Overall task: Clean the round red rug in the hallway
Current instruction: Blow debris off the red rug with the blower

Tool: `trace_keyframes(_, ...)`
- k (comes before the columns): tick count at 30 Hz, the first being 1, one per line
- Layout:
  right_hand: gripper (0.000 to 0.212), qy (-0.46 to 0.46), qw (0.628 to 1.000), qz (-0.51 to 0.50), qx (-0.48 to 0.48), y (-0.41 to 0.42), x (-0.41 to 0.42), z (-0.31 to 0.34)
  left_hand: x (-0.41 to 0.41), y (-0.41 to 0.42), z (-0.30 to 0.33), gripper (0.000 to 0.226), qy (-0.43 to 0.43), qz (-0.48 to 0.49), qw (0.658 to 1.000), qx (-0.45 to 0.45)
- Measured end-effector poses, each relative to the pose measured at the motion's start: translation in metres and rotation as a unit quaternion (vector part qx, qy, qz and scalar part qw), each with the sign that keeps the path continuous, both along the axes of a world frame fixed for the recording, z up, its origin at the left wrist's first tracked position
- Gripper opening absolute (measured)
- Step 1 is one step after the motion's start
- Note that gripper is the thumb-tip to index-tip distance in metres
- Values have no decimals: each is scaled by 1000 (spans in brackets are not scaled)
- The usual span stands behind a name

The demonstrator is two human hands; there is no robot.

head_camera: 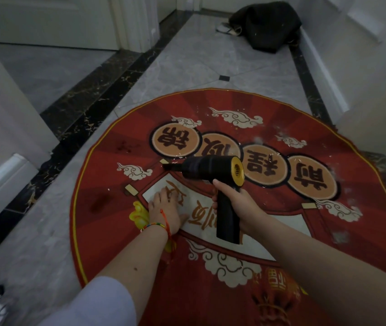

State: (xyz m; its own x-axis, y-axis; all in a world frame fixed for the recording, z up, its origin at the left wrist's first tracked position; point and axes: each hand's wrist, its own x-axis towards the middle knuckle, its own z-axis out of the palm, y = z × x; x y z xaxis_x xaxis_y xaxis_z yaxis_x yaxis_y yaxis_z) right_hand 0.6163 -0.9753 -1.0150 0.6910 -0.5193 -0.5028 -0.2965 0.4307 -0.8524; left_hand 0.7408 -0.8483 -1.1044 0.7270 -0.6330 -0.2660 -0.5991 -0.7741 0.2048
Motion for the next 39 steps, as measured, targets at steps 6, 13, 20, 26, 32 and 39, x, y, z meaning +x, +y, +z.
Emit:
trace_keyframes(6, 27, -10, 1000, -21, -11, 14, 16, -1, 0, 1, 3, 82, 2, -6, 1000, 14)
trace_keyframes(13, 28, 1, 1000, -7, 28, 8, -4, -6, 3, 3, 7, 76, -11, -17, 1000, 5)
trace_keyframes(20, 21, -19, 1000, 12, 11, 19, 25, 0, 31, 29, 11, 78, -2, 30, 998, 52)
trace_keyframes(26, 21, -29, 999, 11, 16, 36, 65, -6, 52, 43, 14, 80, -28, 56, 997, 40)
trace_keyframes(32, 23, -35, 999, 8, 25, 50, 97, -10, 60, 42, 12, 75, -45, 53, 997, 31)
trace_keyframes(39, 22, -49, 998, 1, 36, 58, 117, -9, 65, 46, 8, 70, -65, 48, 997, -2)
